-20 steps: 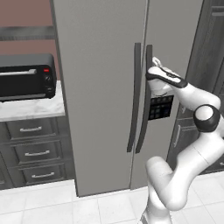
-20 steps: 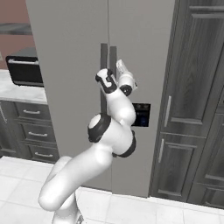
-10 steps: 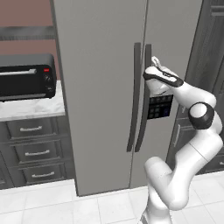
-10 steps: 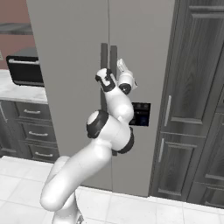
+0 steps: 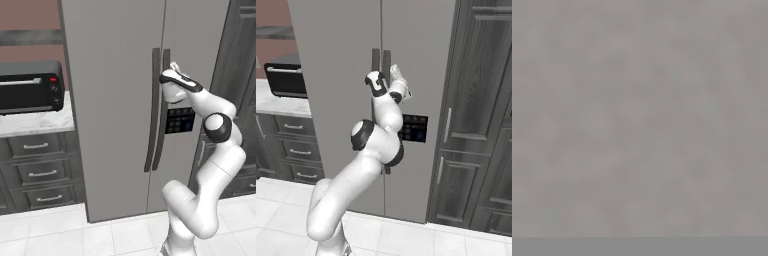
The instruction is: Pick up the frozen steak from the freezer, place it on any shelf in the fridge, and close the fridge and freezer doors when done.
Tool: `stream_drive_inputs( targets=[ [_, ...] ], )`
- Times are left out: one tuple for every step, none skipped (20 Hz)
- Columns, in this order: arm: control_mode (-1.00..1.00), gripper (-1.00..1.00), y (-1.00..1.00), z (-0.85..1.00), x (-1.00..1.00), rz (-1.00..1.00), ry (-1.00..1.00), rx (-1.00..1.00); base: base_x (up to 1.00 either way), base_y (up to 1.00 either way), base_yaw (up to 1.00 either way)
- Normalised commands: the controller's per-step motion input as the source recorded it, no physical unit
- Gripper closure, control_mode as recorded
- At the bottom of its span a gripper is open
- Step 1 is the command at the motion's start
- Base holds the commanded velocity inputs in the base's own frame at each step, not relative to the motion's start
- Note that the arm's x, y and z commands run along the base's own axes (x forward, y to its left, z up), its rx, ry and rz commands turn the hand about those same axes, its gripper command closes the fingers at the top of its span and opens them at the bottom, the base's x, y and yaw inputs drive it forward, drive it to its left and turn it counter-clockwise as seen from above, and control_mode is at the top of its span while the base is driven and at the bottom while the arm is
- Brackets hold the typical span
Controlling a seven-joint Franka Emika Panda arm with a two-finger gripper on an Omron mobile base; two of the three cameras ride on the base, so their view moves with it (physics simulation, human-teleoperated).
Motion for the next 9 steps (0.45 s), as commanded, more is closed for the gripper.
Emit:
stream_drive_inputs(
  targets=[
    [-1.00, -1.00, 0.00, -0.11, 0.63, 0.00, 0.00, 0.00, 0.00, 0.00, 0.00],
    [-1.00, -1.00, 0.00, -0.04, 0.52, 0.00, 0.00, 0.00, 0.00, 0.00, 0.00],
    [-1.00, -1.00, 0.00, -0.02, 0.41, 0.00, 0.00, 0.00, 0.00, 0.00, 0.00],
    [-1.00, -1.00, 0.00, -0.01, 0.26, 0.00, 0.00, 0.00, 0.00, 0.00, 0.00],
    [-1.00, -1.00, 0.00, -0.01, 0.11, 0.00, 0.00, 0.00, 0.00, 0.00, 0.00],
    [-1.00, -1.00, 0.00, 0.00, 0.00, 0.00, 0.00, 0.00, 0.00, 0.00, 0.00],
    [-1.00, -1.00, 0.00, 0.00, 0.00, -0.04, 0.00, 0.00, 0.00, 0.00, 0.00],
    [-1.00, -1.00, 0.00, 0.00, 0.00, -0.08, 0.00, 0.00, 0.00, 0.00, 0.00],
    [-1.00, -1.00, -0.03, 0.00, -0.06, -0.15, 0.00, 0.00, 0.00, 0.00, 0.00]
  ],
)
